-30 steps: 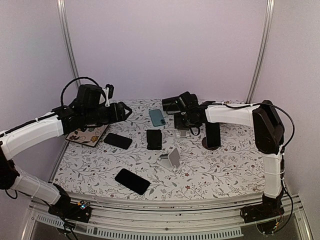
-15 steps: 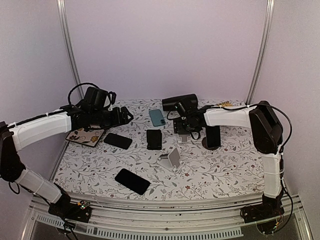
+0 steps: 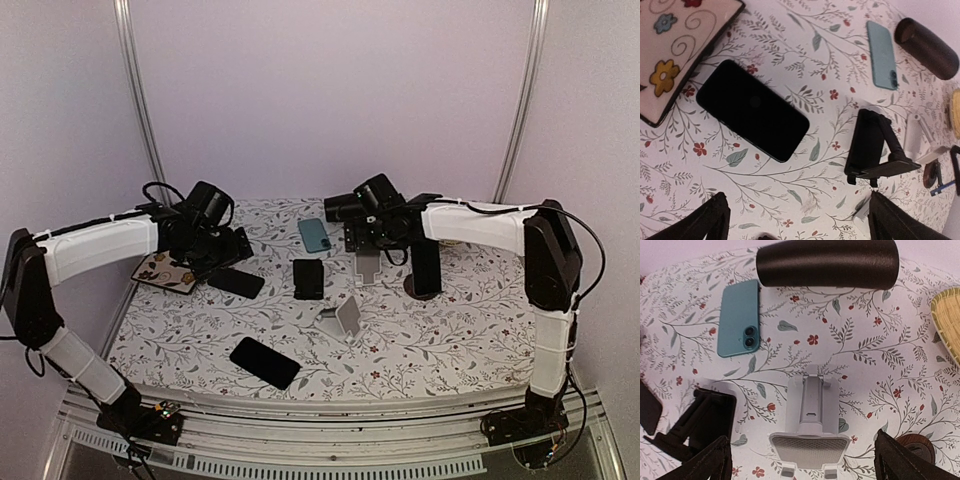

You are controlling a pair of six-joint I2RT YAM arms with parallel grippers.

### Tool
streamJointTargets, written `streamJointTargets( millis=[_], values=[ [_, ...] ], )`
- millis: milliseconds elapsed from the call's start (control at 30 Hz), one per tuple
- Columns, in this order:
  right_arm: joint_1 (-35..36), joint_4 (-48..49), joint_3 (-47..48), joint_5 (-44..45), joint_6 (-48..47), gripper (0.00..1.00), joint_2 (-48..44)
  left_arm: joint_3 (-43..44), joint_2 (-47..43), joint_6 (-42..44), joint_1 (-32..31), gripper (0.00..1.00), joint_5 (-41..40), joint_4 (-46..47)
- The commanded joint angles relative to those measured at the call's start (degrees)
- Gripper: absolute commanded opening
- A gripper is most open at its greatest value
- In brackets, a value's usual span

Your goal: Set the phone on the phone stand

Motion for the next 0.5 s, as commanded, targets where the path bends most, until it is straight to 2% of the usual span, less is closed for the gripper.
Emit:
streamJointTargets(
  millis=[0,200,467],
  values=[
    [-0.1,-0.8,3.3,-1.9,-3.0,0.99,-8.5,5.3,6.4,-12.9,0.7,0.97,-7.2,-11.1],
    [-0.1,-1.4,3.3,-7.5,-5.2,0.99,-16.2,18.1,21.8,-23.4,2.0,0.97,-9.9,-22.0],
    [-0.1,-3.3,1.9,-11.4,-8.6,0.99,-24.6,27.3,35.2,-31.1,4.6,0.97,-8.3,-23.4]
  ],
)
